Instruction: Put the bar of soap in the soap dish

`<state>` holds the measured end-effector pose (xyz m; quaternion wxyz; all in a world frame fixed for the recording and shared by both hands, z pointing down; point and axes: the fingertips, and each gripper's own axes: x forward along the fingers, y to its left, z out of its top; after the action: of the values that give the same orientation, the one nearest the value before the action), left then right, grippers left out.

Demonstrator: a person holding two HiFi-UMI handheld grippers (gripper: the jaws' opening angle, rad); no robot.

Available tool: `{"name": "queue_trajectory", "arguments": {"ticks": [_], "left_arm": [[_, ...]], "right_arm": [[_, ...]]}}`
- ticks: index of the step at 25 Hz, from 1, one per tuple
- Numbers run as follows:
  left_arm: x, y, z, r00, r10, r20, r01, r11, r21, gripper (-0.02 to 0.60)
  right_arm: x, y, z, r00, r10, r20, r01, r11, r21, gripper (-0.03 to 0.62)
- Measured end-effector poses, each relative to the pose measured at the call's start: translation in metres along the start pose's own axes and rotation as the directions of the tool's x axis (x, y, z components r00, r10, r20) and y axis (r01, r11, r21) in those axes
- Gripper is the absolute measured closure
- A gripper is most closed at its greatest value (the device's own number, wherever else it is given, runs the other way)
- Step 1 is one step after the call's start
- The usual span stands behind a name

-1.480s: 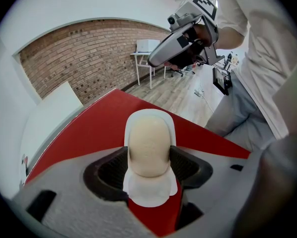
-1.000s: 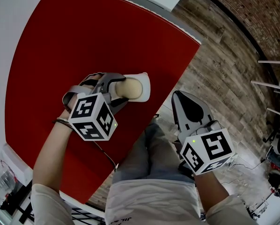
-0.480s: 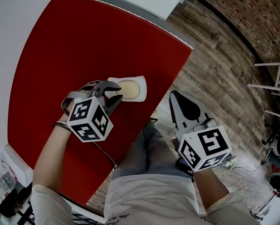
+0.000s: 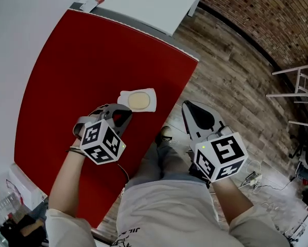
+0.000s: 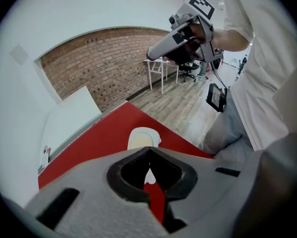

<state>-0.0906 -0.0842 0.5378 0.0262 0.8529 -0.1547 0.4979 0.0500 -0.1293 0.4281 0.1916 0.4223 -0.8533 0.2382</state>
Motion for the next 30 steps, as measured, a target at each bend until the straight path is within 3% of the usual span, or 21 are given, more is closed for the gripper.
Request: {"name": "queue_trajectory", "arguments": {"ticks": [4, 9, 12, 15, 17, 18, 20, 22, 24, 25, 27, 30], "left_arm": [[-0.018, -0.001, 0.009, 0.999, 0.048, 0.009, -0.047, 0.999, -0.018, 0.574], [-0.046, 0.005, 0.02, 0.986, 0.168, -0.002, -0.168, 0.982, -0.084, 0.574], [-0.062, 0.0, 0.027, 0.978, 0.207, 0.031, -0.195, 0.955, -0.223, 0.574], [-0.071, -0.007, 0.031, 0.965, 0.25, 0.075, -0.205, 0.905, -0.374, 0.574], [-0.079, -0.007, 0.032, 0.943, 0.324, 0.081, -0.25, 0.845, -0.473, 0.574], [-0.085, -0.006, 0.033, 0.924, 0.374, 0.077, -0.282, 0.803, -0.525, 0.574], [-0.1, -0.005, 0.031, 0.876, 0.48, 0.056, -0.344, 0.701, -0.624, 0.574], [-0.113, -0.009, 0.027, 0.822, 0.569, 0.028, -0.379, 0.583, -0.719, 0.574], [-0.122, -0.018, 0.027, 0.782, 0.623, 0.011, -0.369, 0.478, -0.797, 0.574], [-0.125, -0.023, 0.029, 0.77, 0.638, 0.008, -0.355, 0.439, -0.825, 0.574], [-0.126, -0.031, 0.034, 0.756, 0.654, 0.009, -0.329, 0.392, -0.859, 0.574], [-0.125, -0.033, 0.036, 0.749, 0.662, 0.01, -0.314, 0.369, -0.875, 0.574]], "right_arm": [[-0.014, 0.004, 0.008, 1.0, 0.001, 0.013, -0.001, 1.0, -0.021, 0.589], [-0.027, 0.012, 0.01, 1.0, 0.01, 0.018, -0.009, 0.999, -0.037, 0.589], [-0.032, 0.016, 0.012, 1.0, 0.015, 0.02, -0.014, 0.999, -0.039, 0.589], [-0.037, 0.018, 0.012, 1.0, 0.018, 0.02, -0.017, 0.999, -0.041, 0.589], [-0.039, 0.019, 0.01, 1.0, 0.023, 0.015, -0.022, 0.999, -0.042, 0.589], [-0.039, 0.021, 0.01, 1.0, 0.026, 0.012, -0.026, 0.999, -0.042, 0.589], [-0.039, 0.026, 0.009, 0.999, 0.034, 0.009, -0.034, 0.999, -0.04, 0.589], [-0.039, 0.031, 0.01, 0.999, 0.041, 0.009, -0.041, 0.998, -0.039, 0.589], [-0.038, 0.035, 0.009, 0.999, 0.049, 0.007, -0.048, 0.998, -0.031, 0.589], [-0.038, 0.038, 0.007, 0.999, 0.052, 0.004, -0.052, 0.998, -0.026, 0.589], [-0.039, 0.042, 0.005, 0.998, 0.057, -0.002, -0.057, 0.998, -0.021, 0.589], [-0.038, 0.047, 0.004, 0.998, 0.06, -0.005, -0.06, 0.998, -0.022, 0.589]]}}
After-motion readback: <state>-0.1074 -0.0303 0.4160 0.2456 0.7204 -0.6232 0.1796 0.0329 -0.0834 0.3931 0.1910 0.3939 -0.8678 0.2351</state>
